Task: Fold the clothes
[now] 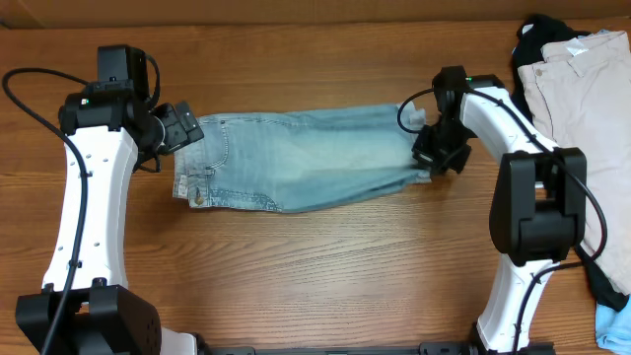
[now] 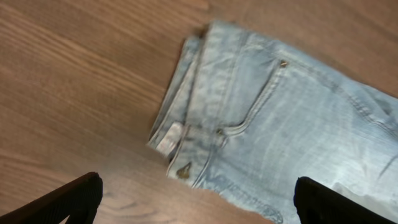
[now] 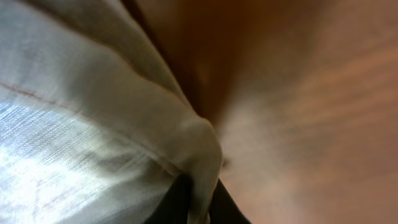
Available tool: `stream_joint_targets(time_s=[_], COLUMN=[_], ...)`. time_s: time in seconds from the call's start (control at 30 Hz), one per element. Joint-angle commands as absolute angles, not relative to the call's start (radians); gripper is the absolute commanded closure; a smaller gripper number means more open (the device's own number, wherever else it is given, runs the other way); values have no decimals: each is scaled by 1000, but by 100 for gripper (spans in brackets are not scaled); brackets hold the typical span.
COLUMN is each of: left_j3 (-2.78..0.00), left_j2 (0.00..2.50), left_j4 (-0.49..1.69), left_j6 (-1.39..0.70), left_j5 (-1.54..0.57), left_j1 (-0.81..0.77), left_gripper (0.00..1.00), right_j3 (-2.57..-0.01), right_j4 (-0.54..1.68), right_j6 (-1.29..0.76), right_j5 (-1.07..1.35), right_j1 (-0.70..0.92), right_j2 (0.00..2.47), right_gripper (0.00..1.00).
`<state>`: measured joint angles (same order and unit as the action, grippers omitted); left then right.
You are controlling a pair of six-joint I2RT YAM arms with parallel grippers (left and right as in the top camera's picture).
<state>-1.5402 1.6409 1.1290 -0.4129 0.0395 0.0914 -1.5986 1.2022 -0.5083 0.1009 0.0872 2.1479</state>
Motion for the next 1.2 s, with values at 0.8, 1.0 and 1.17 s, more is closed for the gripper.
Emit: stream_joint_targets(time_s=[0.8,1.0,1.17], left_j3=[-1507,-1507,-1507], left_j2=[1681,1681,1682], left_j4=[1126,1128,1111], left_j6=[-183,-117,-135], left_j5=[0,-51,-53], left_j1=[91,92,93], left_gripper=[1,1,0], right_j3=[-1586,-1554,-1512], right_j4=[1071,998,924], right_j6=[-51,-25,-26], right_j5=[267,343,342], right_j1=[38,44,43], right_j2=[1995,2014,2096], right_gripper=[32,87,88])
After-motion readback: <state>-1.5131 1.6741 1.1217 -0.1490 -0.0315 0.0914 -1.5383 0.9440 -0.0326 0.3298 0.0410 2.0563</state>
